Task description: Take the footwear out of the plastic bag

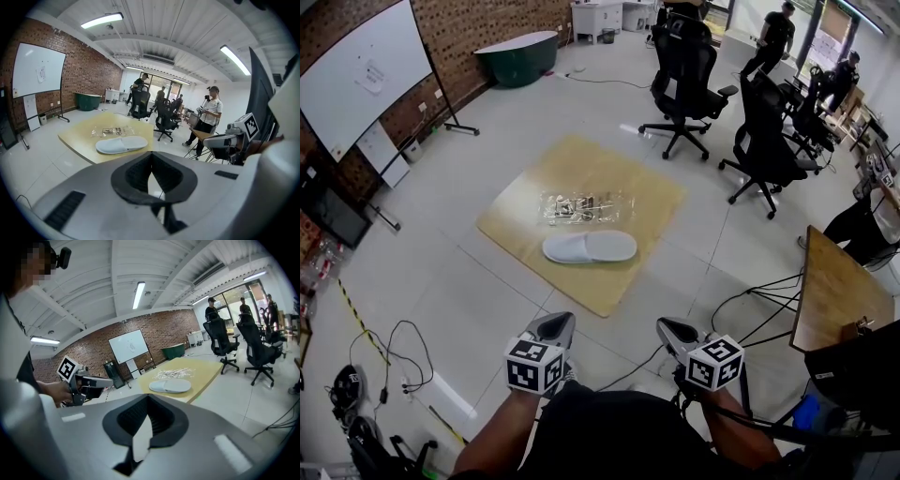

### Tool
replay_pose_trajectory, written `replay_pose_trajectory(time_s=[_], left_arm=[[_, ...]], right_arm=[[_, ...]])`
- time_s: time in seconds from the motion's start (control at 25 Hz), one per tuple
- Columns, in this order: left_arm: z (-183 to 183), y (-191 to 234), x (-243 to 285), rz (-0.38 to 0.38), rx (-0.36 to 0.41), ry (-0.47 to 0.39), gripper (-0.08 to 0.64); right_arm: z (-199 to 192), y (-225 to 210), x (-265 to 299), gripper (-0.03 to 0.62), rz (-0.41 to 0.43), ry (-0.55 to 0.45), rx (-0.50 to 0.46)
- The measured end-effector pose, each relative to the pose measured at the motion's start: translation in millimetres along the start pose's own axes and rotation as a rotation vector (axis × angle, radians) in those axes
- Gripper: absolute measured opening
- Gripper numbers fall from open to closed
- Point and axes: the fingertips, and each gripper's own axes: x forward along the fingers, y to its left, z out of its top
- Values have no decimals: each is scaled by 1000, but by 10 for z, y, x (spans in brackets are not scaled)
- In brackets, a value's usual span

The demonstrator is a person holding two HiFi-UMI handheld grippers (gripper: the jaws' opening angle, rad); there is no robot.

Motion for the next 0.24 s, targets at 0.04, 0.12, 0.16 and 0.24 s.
replay_pose_trajectory(time_s=[0.04, 0.12, 0.16, 0.24], left_arm=[[-2, -3, -1, -2, 0, 0, 6], [1, -7, -1, -3, -3, 0, 6], [2, -11, 0, -4, -5, 0, 6], [2, -21, 2, -4, -8, 0, 6]], right_arm=[[5, -2, 1, 0, -1, 0, 1], [19, -9, 4, 0, -2, 0, 2], [25, -13, 4, 0, -2, 1, 2], [34, -22, 2, 0, -2, 3, 1]])
